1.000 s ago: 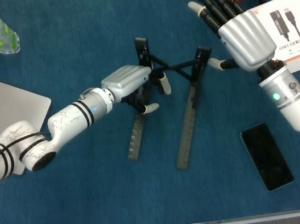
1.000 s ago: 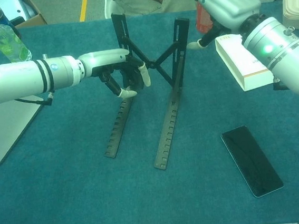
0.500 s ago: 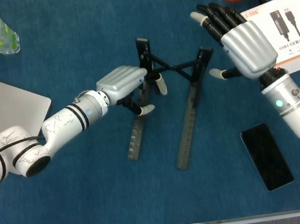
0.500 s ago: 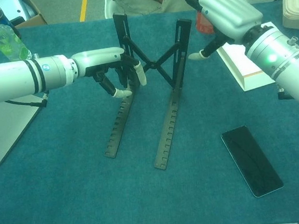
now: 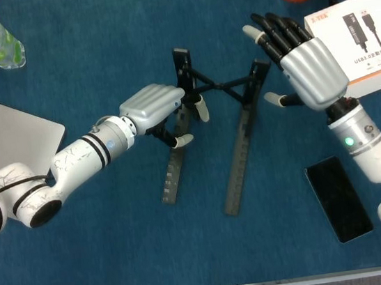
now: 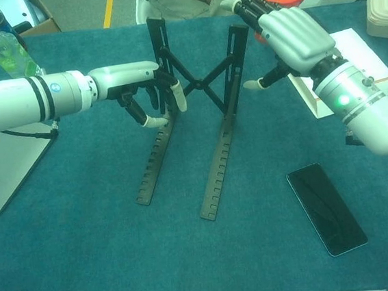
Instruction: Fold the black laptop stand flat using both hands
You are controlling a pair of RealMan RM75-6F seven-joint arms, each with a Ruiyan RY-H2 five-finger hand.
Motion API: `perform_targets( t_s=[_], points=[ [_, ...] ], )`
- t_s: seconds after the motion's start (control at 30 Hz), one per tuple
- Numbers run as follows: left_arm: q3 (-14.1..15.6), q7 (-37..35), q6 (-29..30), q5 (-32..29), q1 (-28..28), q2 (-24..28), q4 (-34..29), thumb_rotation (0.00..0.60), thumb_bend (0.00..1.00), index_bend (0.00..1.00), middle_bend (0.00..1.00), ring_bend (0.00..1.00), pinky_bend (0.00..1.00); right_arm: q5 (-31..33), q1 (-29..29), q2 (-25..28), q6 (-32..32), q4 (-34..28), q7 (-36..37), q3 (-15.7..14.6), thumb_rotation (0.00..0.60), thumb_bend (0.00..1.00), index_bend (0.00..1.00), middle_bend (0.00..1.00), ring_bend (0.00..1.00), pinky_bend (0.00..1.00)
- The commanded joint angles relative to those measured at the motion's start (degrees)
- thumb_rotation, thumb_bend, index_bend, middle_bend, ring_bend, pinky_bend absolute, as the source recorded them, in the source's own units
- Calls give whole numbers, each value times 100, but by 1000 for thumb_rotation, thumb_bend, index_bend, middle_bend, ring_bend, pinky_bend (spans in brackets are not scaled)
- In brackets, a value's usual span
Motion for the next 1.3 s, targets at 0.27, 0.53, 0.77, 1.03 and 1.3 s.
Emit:
perform_targets(
  t_s=[0.27, 0.53, 0.77, 1.03, 1.3],
  points=[
    [-42, 150, -77, -63, 16, 35, -48, 600, 329, 354, 376, 273, 340, -549, -158, -533, 603, 830, 770, -94, 600, 0, 0, 0, 0, 140],
    [-71, 242, -134, -119, 37, 79, -98, 600, 329, 354, 375, 273, 340, -694, -158, -199, 484, 371, 933, -157, 600, 0, 0, 0, 0, 135],
    [-97, 299, -169, -156, 53, 64, -84, 600, 329, 354, 374, 273, 340, -686, -225, 620, 319, -891, 1227, -155, 600, 0, 0, 0, 0, 135],
    [-122, 392, -214, -194, 62, 70, -77, 600, 329, 354, 374, 273, 340, -763, -213, 1811, -223, -2379, 2436, -382, 600, 26, 0, 5, 0, 135],
    [-134, 540, -231, -208, 69, 90, -89, 600, 329, 354, 374, 273, 340, -912, -106, 2359, -657, -2767, 3343, -565, 600, 56, 0, 15, 0, 136]
  ],
)
